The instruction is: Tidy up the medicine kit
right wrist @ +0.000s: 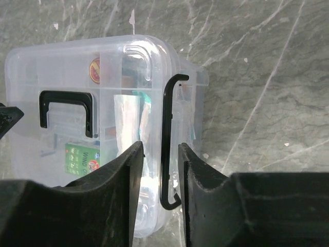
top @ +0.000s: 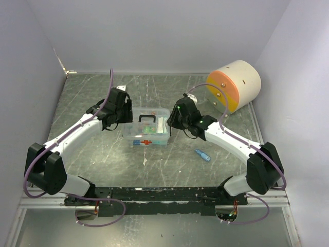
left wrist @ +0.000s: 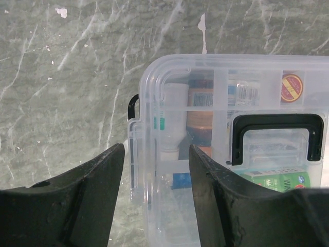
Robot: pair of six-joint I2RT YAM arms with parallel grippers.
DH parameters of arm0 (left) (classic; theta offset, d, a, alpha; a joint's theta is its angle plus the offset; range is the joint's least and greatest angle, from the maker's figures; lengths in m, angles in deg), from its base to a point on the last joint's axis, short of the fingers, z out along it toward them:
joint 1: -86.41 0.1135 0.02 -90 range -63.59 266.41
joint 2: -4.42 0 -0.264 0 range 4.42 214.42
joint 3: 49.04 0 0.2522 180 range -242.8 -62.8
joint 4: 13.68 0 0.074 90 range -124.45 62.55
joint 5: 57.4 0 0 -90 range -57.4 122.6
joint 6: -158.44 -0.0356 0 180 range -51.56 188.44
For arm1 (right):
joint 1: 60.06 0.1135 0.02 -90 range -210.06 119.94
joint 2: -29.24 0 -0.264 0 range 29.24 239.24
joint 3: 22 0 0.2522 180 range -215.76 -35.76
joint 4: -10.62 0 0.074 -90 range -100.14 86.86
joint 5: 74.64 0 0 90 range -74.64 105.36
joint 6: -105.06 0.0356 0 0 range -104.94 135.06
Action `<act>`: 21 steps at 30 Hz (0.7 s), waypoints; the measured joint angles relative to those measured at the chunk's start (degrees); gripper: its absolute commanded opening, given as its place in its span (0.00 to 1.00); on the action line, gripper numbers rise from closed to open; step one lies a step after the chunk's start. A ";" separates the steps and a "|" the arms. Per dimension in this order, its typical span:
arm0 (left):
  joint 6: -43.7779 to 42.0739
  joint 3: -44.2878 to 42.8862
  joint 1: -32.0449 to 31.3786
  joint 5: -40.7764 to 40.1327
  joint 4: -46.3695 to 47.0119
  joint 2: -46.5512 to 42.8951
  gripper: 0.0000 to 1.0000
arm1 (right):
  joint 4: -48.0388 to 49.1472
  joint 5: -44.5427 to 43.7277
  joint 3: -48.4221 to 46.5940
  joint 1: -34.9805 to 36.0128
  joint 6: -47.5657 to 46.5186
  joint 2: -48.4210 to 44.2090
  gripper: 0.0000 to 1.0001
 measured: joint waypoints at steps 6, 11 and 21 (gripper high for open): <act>0.66 0.00 0.17 0.44 -0.74 -0.46 0.76 | -4.90 -1.88 -3.30 0.44 -3.26 -0.48 0.51; 1.33 0.31 1.64 0.39 -2.43 -2.49 0.85 | -6.23 -2.25 -5.99 0.46 -6.95 -1.92 0.53; 10.51 6.51 10.58 3.08 3.52 -11.80 0.99 | -6.95 -2.93 -12.09 5.35 -12.81 -0.09 0.60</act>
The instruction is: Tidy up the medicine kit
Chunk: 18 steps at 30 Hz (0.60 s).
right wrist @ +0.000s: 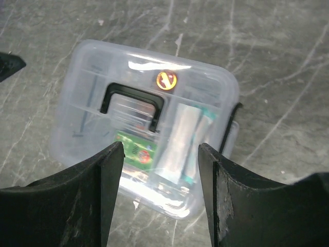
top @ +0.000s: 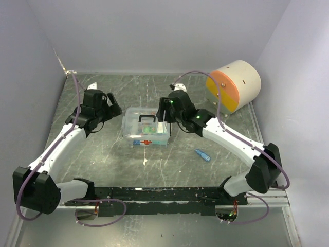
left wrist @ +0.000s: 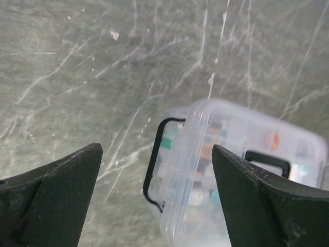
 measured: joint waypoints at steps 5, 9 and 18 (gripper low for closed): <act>4.22 2.62 3.65 4.20 6.43 -0.35 0.95 | -1.29 -2.34 -6.19 4.09 -2.03 5.44 0.60; 6.29 6.86 6.51 10.75 12.15 -1.62 0.93 | -3.63 -4.72 -12.13 7.06 -4.17 11.67 0.60; 13.25 23.39 13.53 27.56 25.46 -3.93 1.00 | -10.34 -7.93 -23.93 11.45 -8.90 24.11 0.60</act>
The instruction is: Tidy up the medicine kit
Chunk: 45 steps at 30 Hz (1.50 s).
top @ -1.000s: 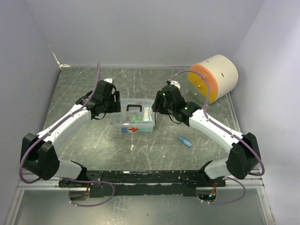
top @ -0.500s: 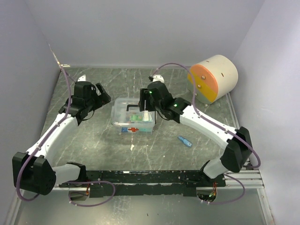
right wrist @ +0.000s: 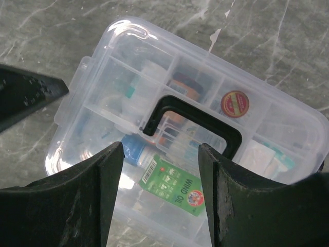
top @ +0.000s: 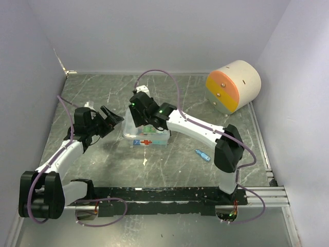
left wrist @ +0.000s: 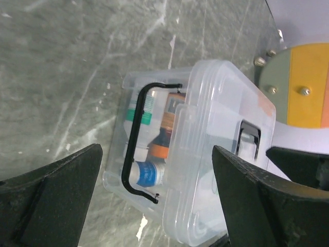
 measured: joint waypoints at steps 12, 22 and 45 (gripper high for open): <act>9.22 8.44 0.46 9.22 17.64 5.29 0.98 | -4.68 -2.29 -6.25 1.90 -2.32 5.68 0.60; 24.68 16.11 0.61 11.32 33.55 8.46 0.97 | -4.94 -2.84 -6.23 2.05 -1.97 5.99 0.59; 30.32 18.60 0.68 10.19 26.56 0.24 0.68 | -3.45 -4.07 -5.42 2.05 -0.28 5.99 0.59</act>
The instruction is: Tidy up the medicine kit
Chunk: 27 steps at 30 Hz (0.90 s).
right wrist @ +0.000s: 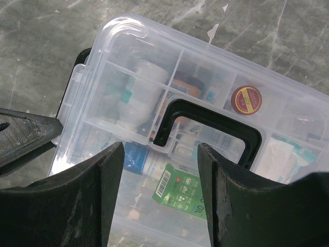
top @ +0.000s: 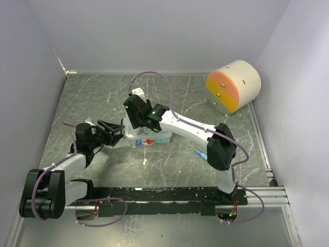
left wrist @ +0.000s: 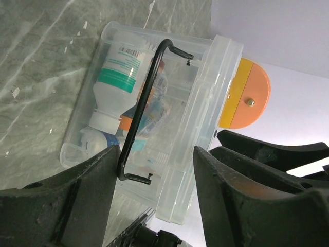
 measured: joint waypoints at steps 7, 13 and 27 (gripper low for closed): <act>-2.51 -1.70 0.04 0.92 -3.54 -2.82 0.67 | 0.87 0.07 0.42 0.00 0.44 0.00 0.59; -4.68 -4.66 0.04 1.86 -8.22 -8.28 0.68 | 2.27 0.37 0.83 0.00 0.52 0.00 0.58; -13.86 -10.10 -0.22 1.64 -17.57 -6.27 0.70 | 4.98 0.68 1.84 -0.02 0.22 0.07 0.58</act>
